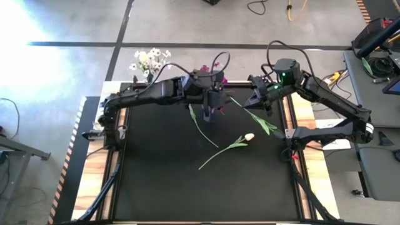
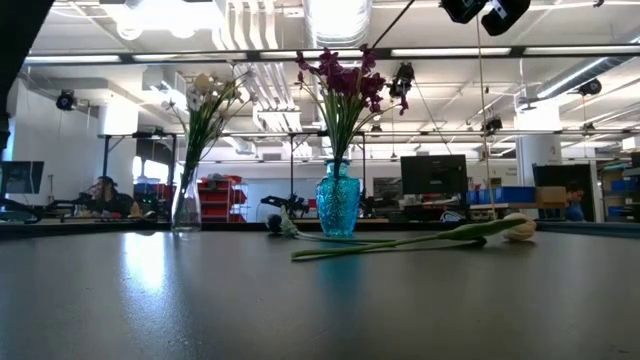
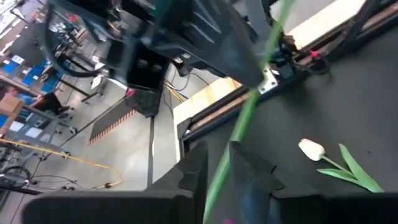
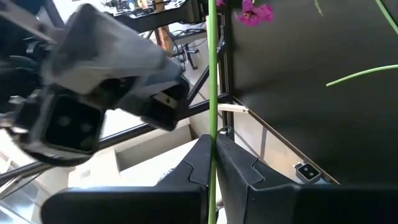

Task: Sort flowers into vase by color
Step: Put the right black flower into the blue vase

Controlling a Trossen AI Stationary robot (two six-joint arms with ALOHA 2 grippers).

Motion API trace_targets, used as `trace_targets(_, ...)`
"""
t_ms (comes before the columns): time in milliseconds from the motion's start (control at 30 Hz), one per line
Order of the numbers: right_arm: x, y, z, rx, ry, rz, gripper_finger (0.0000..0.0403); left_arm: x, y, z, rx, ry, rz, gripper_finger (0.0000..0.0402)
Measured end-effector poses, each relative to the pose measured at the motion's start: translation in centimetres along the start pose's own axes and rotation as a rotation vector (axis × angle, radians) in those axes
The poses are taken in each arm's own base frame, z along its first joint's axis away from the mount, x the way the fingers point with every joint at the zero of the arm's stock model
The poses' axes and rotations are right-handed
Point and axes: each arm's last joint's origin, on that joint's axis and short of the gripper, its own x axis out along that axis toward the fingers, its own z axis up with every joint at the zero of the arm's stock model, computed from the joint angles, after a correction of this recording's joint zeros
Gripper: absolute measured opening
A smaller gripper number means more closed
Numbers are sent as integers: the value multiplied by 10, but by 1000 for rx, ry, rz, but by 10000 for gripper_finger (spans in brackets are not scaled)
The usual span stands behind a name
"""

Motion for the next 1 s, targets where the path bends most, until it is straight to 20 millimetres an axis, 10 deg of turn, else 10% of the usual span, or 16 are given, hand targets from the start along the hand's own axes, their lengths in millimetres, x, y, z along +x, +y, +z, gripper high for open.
trace_targets(500, 1, 0, 1, -2, -1, -2, 12, 35, -13, 12, 107, 71, -81, 131)
trace_targets(1000, 1, 0, 2, -51, -15, -2, 12, 36, -12, 12, 113, 89, -71, 7)
